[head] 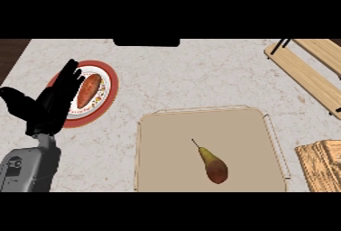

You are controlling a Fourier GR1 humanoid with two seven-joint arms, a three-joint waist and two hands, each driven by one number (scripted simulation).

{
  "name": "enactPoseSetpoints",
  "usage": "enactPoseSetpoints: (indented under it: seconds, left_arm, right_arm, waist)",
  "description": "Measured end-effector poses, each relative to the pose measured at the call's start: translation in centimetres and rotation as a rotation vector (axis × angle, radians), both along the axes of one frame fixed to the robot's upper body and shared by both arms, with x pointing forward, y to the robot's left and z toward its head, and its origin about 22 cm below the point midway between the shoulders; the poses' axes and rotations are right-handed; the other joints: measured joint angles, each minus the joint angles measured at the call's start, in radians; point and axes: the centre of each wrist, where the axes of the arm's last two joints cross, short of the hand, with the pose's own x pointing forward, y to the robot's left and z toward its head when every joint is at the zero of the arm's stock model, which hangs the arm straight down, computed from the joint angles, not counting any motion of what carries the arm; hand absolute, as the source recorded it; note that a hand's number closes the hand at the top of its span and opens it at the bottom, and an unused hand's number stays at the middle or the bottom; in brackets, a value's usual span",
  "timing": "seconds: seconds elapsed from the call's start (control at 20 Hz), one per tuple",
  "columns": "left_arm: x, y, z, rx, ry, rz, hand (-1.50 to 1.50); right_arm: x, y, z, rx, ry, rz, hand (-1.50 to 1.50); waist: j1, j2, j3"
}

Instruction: Pick the tomato from the tray and place it in the tiered shelf

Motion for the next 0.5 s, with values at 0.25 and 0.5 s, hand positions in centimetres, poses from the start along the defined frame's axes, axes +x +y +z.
enactPoseSetpoints:
  seconds: [0.25,0.5]
  left_arm:
    - [0.0,-0.2,-0.1,0.004,0.005,0.011,0.00]
    - [-0.1,0.2,-0.2,-0.002,0.008,0.021,0.00]
  right_arm:
    - [-2.9,-1.3,0.5,0.007,-0.012,0.039,-1.50]
    - [-4.4,-1.8,0.6,-0.069,-0.020,0.037,-1.50]
  waist:
    - [-0.011,-0.001,0.002]
    - [-0.020,-0.004,0.003]
